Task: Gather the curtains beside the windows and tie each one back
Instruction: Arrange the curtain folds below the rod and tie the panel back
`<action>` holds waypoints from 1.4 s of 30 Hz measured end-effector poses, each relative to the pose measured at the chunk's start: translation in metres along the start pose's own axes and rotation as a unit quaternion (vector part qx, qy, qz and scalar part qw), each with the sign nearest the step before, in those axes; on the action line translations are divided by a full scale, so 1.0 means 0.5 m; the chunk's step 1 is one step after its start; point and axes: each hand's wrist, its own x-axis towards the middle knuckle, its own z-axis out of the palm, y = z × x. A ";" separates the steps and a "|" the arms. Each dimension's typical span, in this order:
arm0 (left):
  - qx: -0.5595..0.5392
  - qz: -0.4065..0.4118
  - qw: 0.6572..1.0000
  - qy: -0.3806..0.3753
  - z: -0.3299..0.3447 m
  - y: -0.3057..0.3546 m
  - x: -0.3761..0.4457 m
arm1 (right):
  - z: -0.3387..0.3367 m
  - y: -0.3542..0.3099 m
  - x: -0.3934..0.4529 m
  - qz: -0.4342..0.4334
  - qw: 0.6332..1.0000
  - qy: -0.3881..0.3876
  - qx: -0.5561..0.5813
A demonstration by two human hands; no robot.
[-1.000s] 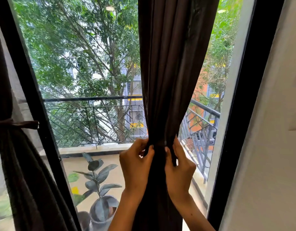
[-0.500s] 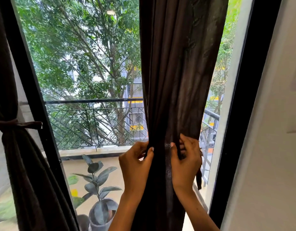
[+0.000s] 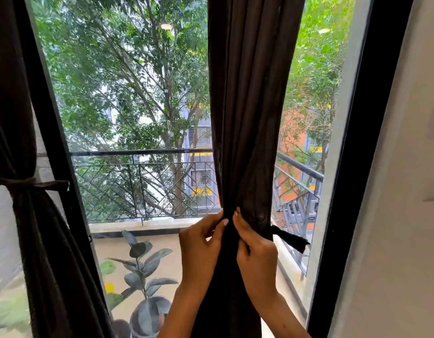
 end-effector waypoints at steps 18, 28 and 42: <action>0.010 0.012 1.000 0.028 0.012 0.004 0.037 | -0.027 0.033 0.044 0.114 0.989 0.096 0.018; -0.011 0.000 1.000 0.028 0.023 -0.006 0.036 | -0.032 0.050 0.089 0.185 0.974 0.125 0.044; -0.023 -0.001 1.000 -0.014 0.015 0.005 0.013 | -0.016 0.001 0.055 0.110 0.985 -0.063 0.118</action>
